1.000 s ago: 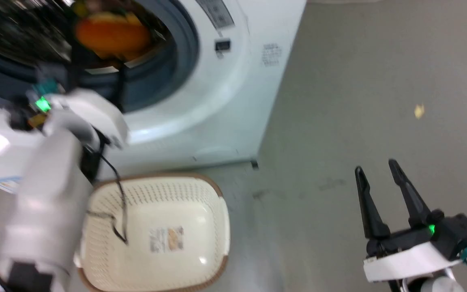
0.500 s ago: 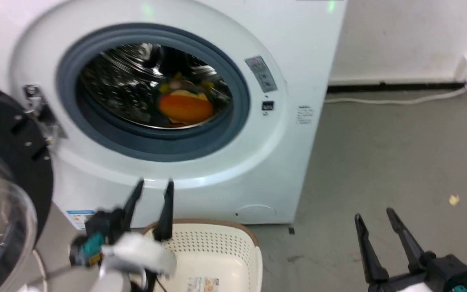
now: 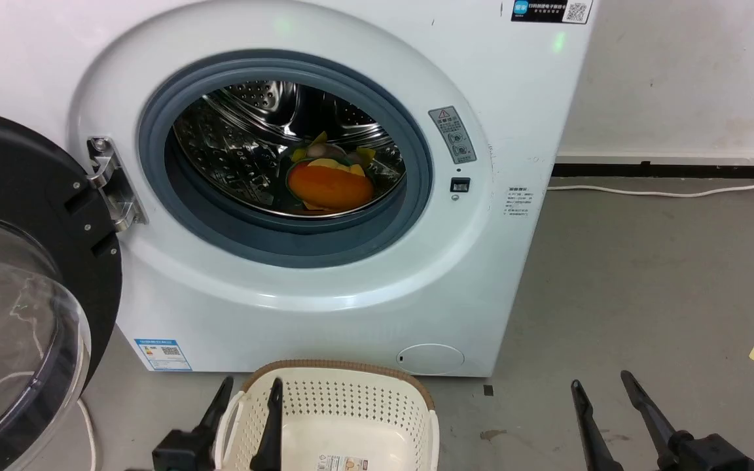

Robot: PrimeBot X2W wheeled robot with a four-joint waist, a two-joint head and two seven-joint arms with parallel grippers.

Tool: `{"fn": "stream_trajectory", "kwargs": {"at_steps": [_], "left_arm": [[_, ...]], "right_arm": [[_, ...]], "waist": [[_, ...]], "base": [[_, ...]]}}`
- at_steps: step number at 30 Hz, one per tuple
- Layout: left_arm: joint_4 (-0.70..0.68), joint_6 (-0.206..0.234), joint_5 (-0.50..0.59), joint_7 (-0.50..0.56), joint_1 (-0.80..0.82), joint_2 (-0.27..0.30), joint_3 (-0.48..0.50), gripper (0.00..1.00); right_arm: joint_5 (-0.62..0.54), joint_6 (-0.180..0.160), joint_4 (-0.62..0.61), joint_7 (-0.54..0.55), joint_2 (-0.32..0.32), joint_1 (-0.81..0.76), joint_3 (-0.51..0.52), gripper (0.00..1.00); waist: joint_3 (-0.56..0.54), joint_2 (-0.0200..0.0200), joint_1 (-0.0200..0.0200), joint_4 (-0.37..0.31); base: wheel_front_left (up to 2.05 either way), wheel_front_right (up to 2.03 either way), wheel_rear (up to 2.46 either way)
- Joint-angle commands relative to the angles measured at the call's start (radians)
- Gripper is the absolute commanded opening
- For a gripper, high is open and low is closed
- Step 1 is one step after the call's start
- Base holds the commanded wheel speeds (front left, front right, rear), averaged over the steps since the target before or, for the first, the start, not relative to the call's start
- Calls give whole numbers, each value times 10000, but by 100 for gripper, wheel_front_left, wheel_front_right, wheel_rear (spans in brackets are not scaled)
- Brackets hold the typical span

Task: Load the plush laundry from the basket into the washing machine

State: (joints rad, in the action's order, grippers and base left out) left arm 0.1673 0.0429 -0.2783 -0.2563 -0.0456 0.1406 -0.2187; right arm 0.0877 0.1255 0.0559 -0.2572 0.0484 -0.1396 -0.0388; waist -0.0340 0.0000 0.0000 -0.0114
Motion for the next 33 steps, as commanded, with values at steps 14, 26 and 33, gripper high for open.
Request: {"fn": "stream_trajectory", "kwargs": {"at_steps": [14, 26, 33], "left_arm": [[59, 53, 222, 110, -155, -129, 189, 0], [-113, 5, 476, 354, -94, -206, 387, 0], [-214, -23, 625, 496, -59, -251, 504, 0]], "right_arm": [[-32, -15, 41, 98, -1, 62, -6, 0], [-116, -8, -19, 344, 1, 195, 33, 0], [-165, -4, -54, 487, 2, 272, 56, 0]], "waist": [[24, 0, 0, 46], [55, 0, 0, 52], [74, 0, 0, 56]], "base": [[0, 0, 0], [0, 0, 0], [0, 0, 0]]}}
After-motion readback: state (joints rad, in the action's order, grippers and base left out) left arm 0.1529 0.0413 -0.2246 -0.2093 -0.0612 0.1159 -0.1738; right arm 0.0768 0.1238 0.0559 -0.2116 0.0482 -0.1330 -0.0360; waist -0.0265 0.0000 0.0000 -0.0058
